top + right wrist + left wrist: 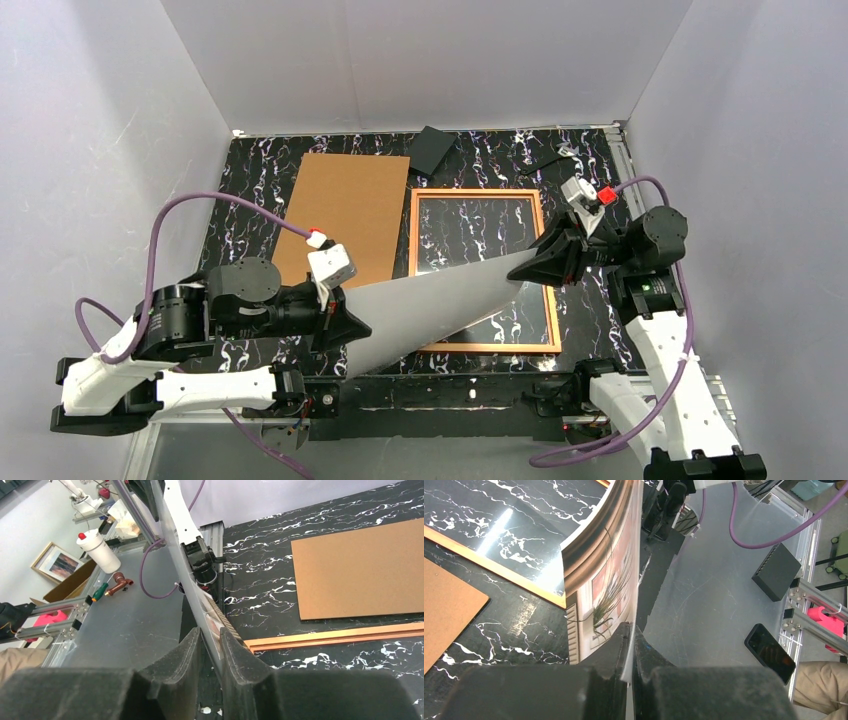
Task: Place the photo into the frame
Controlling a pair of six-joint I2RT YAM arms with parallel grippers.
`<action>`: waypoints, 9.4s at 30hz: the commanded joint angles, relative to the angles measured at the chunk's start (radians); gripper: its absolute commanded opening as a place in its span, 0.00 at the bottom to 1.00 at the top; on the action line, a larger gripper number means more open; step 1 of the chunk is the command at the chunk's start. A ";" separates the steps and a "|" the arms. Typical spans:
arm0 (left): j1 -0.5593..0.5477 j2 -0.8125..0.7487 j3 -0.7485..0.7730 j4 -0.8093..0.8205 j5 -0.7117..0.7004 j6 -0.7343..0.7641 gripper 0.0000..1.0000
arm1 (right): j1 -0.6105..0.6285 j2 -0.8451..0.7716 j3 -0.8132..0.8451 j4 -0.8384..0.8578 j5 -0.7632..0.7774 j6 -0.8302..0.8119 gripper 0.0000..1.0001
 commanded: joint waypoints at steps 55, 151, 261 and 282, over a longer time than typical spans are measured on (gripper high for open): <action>-0.003 -0.058 -0.235 0.047 -0.652 0.291 0.98 | 0.005 0.058 0.630 -0.986 0.260 -0.494 0.01; -0.003 0.193 -0.237 0.056 -0.560 0.301 1.00 | 0.001 0.837 0.982 -1.309 0.964 -0.803 0.01; 0.682 0.436 -0.495 0.041 0.100 -0.368 1.00 | 0.172 0.512 0.292 -0.799 1.092 -0.053 0.87; 1.316 0.396 -0.726 0.361 0.458 -0.508 1.00 | 0.486 1.186 0.920 -0.796 1.104 0.070 0.82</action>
